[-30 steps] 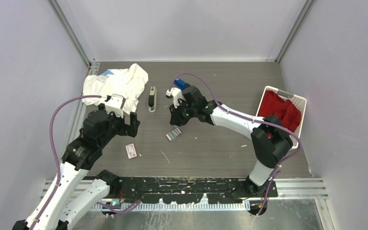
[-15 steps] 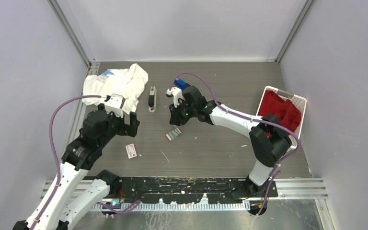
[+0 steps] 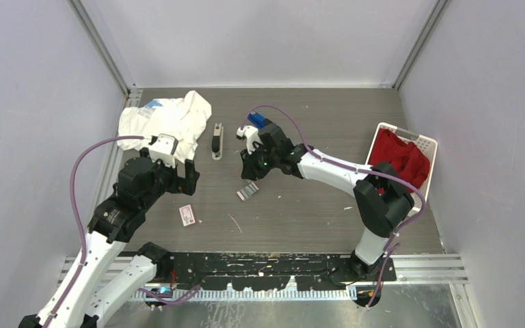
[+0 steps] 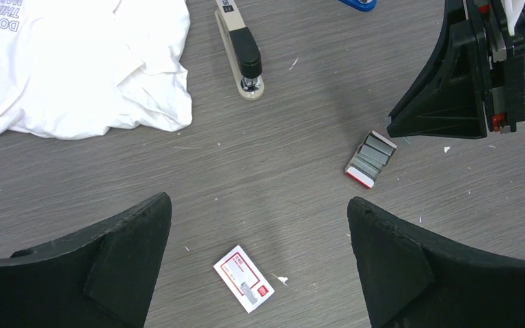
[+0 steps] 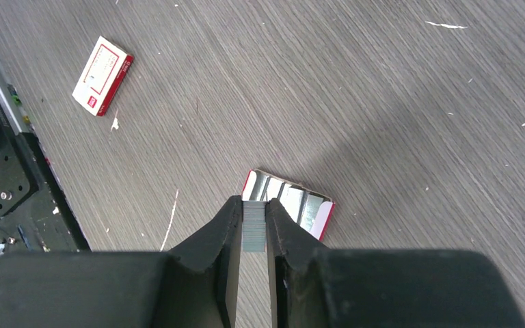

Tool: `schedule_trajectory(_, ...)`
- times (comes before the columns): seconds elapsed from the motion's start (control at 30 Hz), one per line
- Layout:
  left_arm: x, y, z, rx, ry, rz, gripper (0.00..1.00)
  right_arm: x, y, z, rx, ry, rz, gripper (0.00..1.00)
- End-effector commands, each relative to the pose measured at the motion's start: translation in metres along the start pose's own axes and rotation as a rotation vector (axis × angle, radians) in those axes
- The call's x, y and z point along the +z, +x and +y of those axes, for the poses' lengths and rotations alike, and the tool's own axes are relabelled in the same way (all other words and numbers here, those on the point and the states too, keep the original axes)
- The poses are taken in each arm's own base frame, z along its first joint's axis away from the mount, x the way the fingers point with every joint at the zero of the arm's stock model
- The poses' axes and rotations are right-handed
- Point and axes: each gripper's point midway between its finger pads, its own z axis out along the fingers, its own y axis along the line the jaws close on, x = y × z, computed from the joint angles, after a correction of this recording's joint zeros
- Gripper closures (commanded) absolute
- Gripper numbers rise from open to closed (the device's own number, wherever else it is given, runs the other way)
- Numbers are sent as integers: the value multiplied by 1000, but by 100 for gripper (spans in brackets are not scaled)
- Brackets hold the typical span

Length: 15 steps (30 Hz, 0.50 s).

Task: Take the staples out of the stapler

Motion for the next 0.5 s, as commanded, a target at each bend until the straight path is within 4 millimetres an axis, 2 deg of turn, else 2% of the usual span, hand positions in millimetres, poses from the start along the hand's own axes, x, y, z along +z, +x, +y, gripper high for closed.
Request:
schedule_trajectory(0.0,1,-17,-1,-18,9,-66,1,3,-22,3,-18,1,-59,87)
schedule_trajectory(0.47,1,-17,0,-20,5,-65,1,12,-26,6,-21,-5,-41,87)
